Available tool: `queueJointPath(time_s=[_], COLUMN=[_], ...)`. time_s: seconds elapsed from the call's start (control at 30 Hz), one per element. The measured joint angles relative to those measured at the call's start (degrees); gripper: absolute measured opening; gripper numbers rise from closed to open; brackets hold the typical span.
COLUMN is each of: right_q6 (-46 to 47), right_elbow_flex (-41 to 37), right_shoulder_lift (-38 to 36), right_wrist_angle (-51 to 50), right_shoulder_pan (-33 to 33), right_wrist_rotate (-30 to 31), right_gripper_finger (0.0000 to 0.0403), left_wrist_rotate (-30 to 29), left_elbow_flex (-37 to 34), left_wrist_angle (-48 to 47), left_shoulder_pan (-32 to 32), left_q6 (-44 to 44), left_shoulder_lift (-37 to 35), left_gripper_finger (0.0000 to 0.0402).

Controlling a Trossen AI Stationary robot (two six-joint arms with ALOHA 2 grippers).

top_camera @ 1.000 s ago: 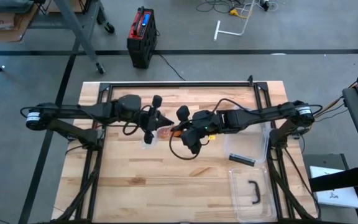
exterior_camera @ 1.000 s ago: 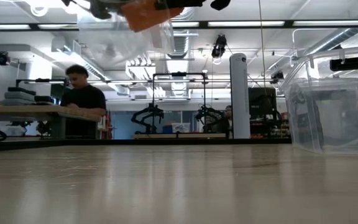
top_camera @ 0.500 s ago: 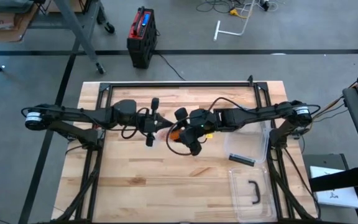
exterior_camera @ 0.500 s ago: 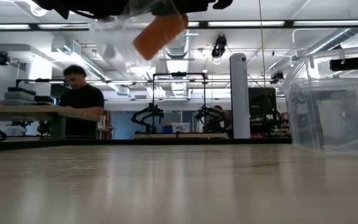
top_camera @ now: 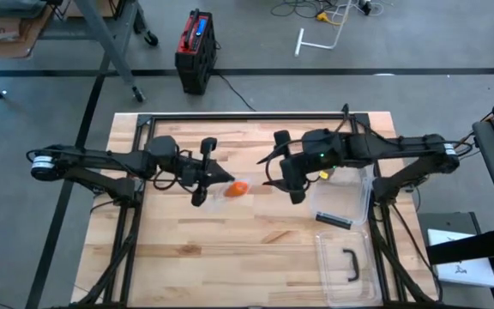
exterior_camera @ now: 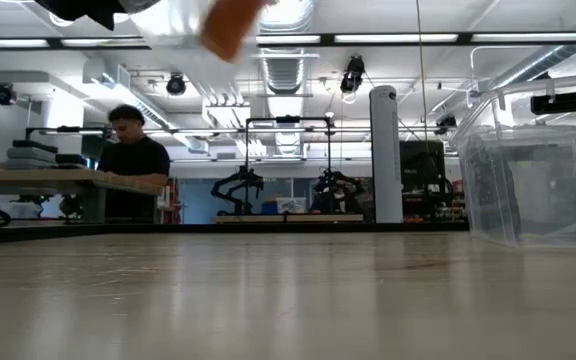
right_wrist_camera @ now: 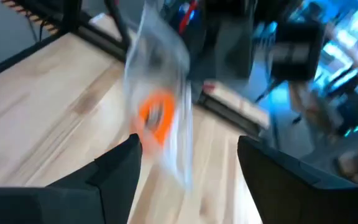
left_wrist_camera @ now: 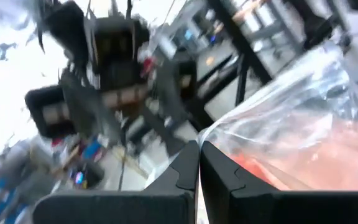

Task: Roll bandage
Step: Put the rolled orange bandage into the transparent zip bag

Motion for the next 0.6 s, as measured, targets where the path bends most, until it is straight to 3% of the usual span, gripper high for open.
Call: queueJointPath(time_s=[0.13, 0.6], right_q6=[1.4, 3.2], right_elbow_flex=[-3.0, -4.5], right_shoulder_lift=[-0.6, 6.3], right_wrist_angle=[-0.5, 9.1], right_shoulder_pan=[-0.9, -1.2], right_wrist_rotate=[0.0, -0.1], right_gripper_finger=[0.0251, 0.0199], left_wrist_rotate=[6.0, 6.3], left_elbow_flex=[1.5, 3.7], left_wrist_angle=[2.6, 2.8], left_shoulder_pan=[0.0, 0.0], left_q6=[3.7, 0.6], left_shoulder_lift=[0.0, 2.1], left_gripper_finger=[0.0, 0.0])
